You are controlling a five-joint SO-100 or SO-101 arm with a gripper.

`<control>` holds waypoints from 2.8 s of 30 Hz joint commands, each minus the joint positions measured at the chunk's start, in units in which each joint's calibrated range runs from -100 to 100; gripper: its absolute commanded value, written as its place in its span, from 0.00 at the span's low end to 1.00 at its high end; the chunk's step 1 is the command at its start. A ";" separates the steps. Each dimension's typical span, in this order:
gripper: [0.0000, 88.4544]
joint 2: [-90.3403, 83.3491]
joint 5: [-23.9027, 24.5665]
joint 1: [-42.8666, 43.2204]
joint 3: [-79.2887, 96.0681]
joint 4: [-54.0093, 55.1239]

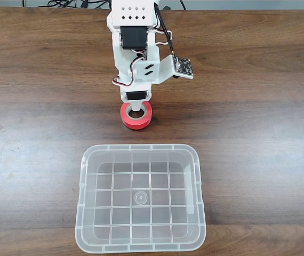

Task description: Grab the tape and place it in the box.

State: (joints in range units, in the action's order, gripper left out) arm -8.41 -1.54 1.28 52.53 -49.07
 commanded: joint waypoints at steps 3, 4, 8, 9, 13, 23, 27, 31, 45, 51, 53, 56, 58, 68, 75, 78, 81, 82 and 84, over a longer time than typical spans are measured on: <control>0.04 -0.19 -0.04 0.19 -5.18 -0.85; 0.04 -0.19 -0.04 0.19 -5.18 -0.93; 0.04 -2.13 -0.04 -0.33 -8.16 -6.15; 0.04 -3.57 0.01 -0.33 -9.56 -7.95; 0.04 -12.42 0.01 0.19 -16.92 -16.26; 0.04 -22.80 -0.09 0.33 -31.20 -28.07; 0.04 -22.80 -0.09 0.33 -31.20 -28.33; 0.04 -22.80 -0.09 0.33 -31.46 -28.33; 0.04 -4.14 0.33 0.19 -60.63 -28.33; 0.04 13.16 0.33 0.19 -80.25 -28.33; 0.04 18.95 0.33 0.19 -85.51 -28.33; 0.04 27.00 0.33 0.26 -92.87 -28.33; 0.04 31.91 0.27 0.26 -97.42 -28.24; 0.04 47.35 -0.52 1.65 -112.14 -27.90; 0.04 48.56 -0.31 2.38 -112.49 -27.90; 0.06 48.64 -0.20 2.09 -112.32 -28.16; 0.14 48.72 -0.15 1.80 -112.32 -28.16; 0.17 48.72 -0.15 1.72 -112.23 -28.16; 0.19 48.72 -0.25 1.58 -112.23 -28.24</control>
State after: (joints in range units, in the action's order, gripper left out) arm 42.57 -1.85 3.76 -54.24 -77.20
